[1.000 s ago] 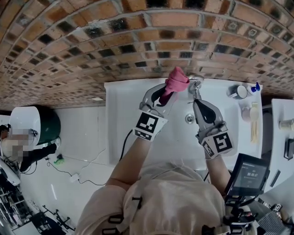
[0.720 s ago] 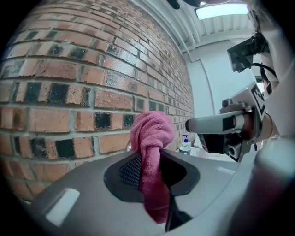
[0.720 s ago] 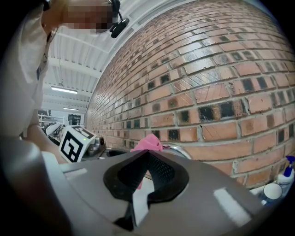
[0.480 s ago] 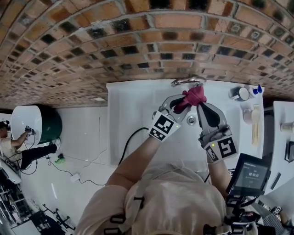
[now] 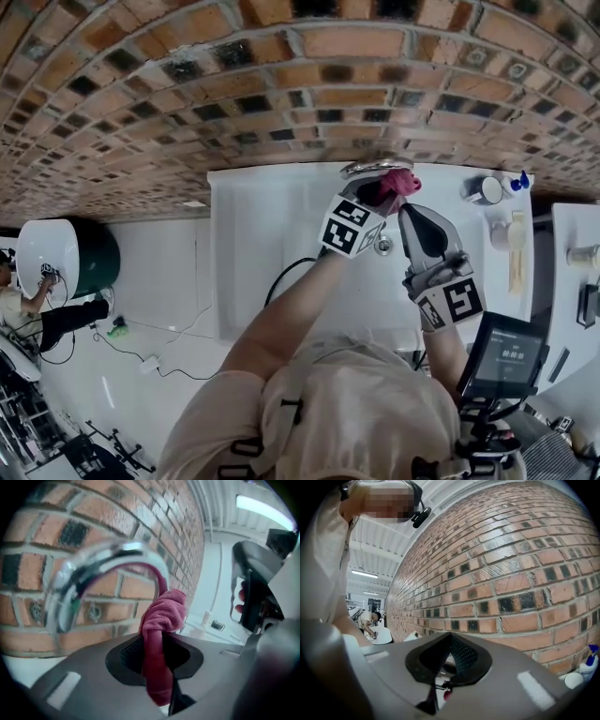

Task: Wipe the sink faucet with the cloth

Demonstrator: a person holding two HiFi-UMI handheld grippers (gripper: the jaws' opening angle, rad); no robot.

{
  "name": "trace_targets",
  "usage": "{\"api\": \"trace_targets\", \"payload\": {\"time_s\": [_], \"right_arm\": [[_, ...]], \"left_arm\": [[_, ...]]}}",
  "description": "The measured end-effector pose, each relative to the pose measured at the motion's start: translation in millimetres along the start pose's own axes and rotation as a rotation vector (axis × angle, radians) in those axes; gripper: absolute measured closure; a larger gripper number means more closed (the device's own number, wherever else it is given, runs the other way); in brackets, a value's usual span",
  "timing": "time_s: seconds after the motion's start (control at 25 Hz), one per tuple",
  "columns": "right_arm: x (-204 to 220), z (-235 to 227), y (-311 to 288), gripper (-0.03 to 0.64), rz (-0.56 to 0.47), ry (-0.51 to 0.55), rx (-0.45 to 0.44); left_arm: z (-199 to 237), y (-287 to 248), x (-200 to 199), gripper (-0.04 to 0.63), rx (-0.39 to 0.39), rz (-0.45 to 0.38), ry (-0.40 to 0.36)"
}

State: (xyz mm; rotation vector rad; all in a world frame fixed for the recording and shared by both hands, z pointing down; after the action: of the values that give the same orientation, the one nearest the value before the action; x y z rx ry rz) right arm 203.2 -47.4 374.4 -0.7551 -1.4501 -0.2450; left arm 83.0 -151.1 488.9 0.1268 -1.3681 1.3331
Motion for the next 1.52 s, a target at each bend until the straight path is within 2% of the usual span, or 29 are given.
{"api": "trace_targets", "payload": {"time_s": [0.04,0.08,0.12,0.2,0.28,0.36,0.52,0.76,0.92,1.12,1.2,1.36,1.52], "right_arm": [[2,-1,1,0.621,0.0,-0.006,0.003],[5,-3,1,0.621,-0.001,-0.017,0.007],[11,-5,3,0.621,-0.006,-0.036,0.012],[13,-8,5,0.621,-0.017,-0.058,0.02],[-4,-6,4,0.621,-0.021,-0.035,0.02],[-10,-5,4,0.621,-0.027,-0.022,0.021],[-6,-5,5,0.621,-0.019,-0.022,0.021],[-5,-8,8,0.621,-0.013,-0.022,0.035],[-6,-10,8,0.621,-0.018,-0.018,0.038],[-10,-10,9,0.621,-0.034,-0.016,0.038],[-12,-8,9,0.621,-0.037,-0.014,0.036],[1,-11,15,0.621,-0.038,-0.036,0.045],[-7,-12,13,0.621,-0.034,-0.029,0.042]], "left_arm": [[1,-4,2,0.508,0.002,0.067,0.016],[2,-4,4,0.508,0.004,0.094,0.029],[0,-1,4,0.508,0.004,0.077,0.038],[-7,10,-2,0.508,-0.003,-0.032,0.029],[-16,20,-12,0.508,-0.023,-0.138,0.003],[-18,21,-17,0.506,-0.048,-0.176,-0.012],[-14,10,-14,0.506,-0.074,-0.168,0.007],[-8,-7,-3,0.506,-0.121,-0.077,-0.053],[-19,2,-1,0.508,-0.111,-0.126,-0.078],[-38,22,-23,0.508,-0.108,-0.227,-0.122],[-36,17,-25,0.507,-0.108,-0.218,-0.124],[-25,-1,-14,0.508,-0.108,-0.129,-0.101],[-28,16,-7,0.507,-0.08,-0.152,-0.089]]}}
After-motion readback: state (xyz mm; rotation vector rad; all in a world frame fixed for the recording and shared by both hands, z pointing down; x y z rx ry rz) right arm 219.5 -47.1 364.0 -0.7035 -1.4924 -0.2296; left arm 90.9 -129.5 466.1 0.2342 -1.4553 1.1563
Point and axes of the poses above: the fingertips, and each gripper's own axes: y backward along the fingers, z to its left, x out of its underside, the point moved 10 cm from there along y, backward along the fingers, and after that the axes turned 15 degrees about z, right-handed, at the moved point
